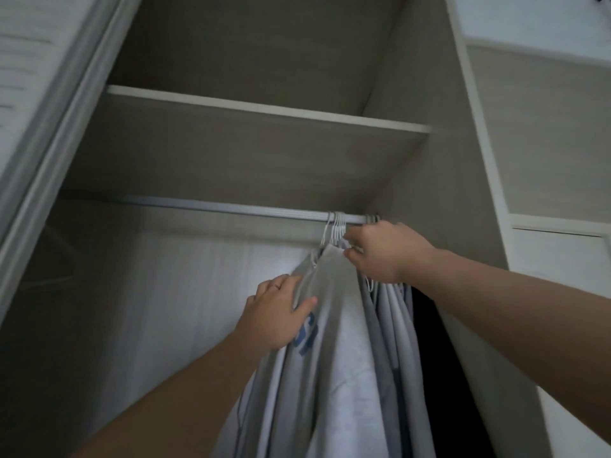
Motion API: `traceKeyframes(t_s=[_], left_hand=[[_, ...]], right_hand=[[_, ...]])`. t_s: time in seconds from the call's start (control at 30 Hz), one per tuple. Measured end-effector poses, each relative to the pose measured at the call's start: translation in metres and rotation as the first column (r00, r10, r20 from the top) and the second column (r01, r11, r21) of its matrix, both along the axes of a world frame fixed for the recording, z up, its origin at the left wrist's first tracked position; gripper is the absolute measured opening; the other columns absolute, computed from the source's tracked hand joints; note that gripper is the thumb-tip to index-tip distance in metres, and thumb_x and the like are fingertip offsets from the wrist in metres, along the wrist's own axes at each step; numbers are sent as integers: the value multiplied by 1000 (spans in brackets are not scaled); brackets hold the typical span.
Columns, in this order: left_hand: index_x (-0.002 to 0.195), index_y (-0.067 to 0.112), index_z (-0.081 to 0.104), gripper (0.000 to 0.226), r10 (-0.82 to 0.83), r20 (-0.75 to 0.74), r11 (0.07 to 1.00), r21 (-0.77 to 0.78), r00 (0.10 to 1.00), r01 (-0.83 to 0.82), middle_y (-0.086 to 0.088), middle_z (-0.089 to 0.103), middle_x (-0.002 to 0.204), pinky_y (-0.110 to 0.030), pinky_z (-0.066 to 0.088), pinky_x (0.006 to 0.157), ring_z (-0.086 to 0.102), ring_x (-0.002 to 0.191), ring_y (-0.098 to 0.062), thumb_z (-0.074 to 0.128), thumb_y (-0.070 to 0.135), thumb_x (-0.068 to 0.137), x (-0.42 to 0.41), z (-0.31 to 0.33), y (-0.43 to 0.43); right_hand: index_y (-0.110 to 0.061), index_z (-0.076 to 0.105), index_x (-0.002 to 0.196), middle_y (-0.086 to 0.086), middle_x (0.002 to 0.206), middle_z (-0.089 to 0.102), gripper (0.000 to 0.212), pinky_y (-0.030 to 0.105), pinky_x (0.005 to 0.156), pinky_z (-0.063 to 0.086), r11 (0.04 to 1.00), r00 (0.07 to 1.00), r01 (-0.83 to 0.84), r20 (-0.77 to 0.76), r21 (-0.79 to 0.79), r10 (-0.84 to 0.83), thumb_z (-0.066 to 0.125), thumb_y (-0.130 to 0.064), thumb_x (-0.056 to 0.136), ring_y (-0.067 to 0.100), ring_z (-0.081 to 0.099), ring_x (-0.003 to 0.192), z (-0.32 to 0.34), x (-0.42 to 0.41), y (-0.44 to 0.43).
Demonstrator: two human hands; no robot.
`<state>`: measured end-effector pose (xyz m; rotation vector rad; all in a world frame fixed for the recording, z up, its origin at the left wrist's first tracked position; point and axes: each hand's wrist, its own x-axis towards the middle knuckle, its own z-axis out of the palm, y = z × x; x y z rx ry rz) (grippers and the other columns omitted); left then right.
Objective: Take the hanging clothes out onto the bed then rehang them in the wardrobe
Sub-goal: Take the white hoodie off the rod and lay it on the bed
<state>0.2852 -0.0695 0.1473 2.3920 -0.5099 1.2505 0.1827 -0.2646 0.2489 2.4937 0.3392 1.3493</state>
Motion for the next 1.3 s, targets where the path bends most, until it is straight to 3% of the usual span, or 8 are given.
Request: traceKeyframes(t_s=[0.37,0.5,0.6,0.77,0.9,1.07,1.2,1.3], left_hand=[[156,32,22,74,-253,-235,966,-109,939,233,-2,25,162,-40,21,119,22,148,-26,38,69,94,71,28,-7],[155,34,23,73,-333,-237,943,-77,913,324,-1,27,162,-41,22,120,25,148,-25,37,70,93,88,37,-15],[155,35,23,73,-391,-230,920,-57,891,389,0,27,162,-42,23,119,25,148,-25,35,72,93,97,41,-14],[156,33,23,74,-514,-230,856,-78,826,511,1,25,163,-39,25,118,29,147,-22,35,71,93,112,49,-3],[155,32,24,74,-564,-240,825,-124,790,552,0,28,161,-37,28,116,33,145,-23,35,71,93,125,49,9],[157,25,25,75,-623,-260,781,-161,738,604,-2,33,160,-39,29,118,36,143,-22,36,67,96,135,43,14],[157,25,22,77,-639,-255,769,-169,726,617,-1,29,161,-37,27,119,33,145,-21,40,67,95,138,35,14],[158,29,19,81,-590,-254,805,-121,766,580,-1,26,162,-41,26,119,30,146,-24,41,70,92,141,29,17]], right_hand=[[-17,61,94,16,121,61,25,38,91,51,987,988,138,-86,86,-131,47,-37,89,34,60,108,29,82,24],[-14,46,70,18,109,65,26,34,83,52,971,980,181,-111,157,-165,50,-30,89,33,60,93,28,95,35],[-13,54,77,18,105,66,19,28,73,46,943,987,146,-102,300,-121,54,-27,89,33,63,95,32,98,47],[-2,60,83,13,73,61,14,36,60,59,630,952,-26,-173,777,253,62,-14,90,26,62,61,41,98,70],[-5,58,111,13,96,65,21,35,61,55,499,897,72,-275,864,346,51,-21,100,25,64,79,43,111,90],[-8,56,94,8,75,57,16,26,38,50,559,909,267,-398,785,126,42,-14,100,22,56,63,48,129,111],[-3,58,121,17,112,60,28,37,76,44,773,970,184,-241,607,-42,47,-12,96,37,58,111,42,139,111],[2,59,118,21,123,60,31,34,83,45,825,979,205,-111,527,-172,46,-16,96,36,58,114,33,150,110]])
